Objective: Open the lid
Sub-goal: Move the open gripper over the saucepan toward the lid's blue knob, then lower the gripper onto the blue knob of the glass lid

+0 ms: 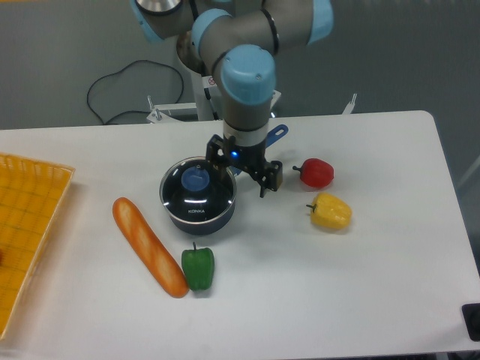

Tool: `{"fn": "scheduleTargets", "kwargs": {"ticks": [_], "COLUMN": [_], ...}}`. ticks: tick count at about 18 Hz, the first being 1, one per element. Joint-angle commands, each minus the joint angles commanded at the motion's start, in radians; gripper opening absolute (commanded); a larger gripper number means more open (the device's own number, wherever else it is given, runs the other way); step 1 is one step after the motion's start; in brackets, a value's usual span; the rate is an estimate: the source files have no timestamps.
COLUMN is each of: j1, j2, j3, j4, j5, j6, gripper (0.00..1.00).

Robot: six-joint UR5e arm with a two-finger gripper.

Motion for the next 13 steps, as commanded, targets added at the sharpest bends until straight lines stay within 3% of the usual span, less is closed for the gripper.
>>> {"fn": "scheduleTargets", "kwargs": {"ticks": [5, 13], "j1": [-0.074, -0.092], "j2": [-0.005, -0.014], "j3": [-0.009, -0.044], "j4": [0.0, -0.009], "j5": [0.029, 0.029], "j6": [-0.101, -0.144], "gripper": [1.0, 1.0]}}
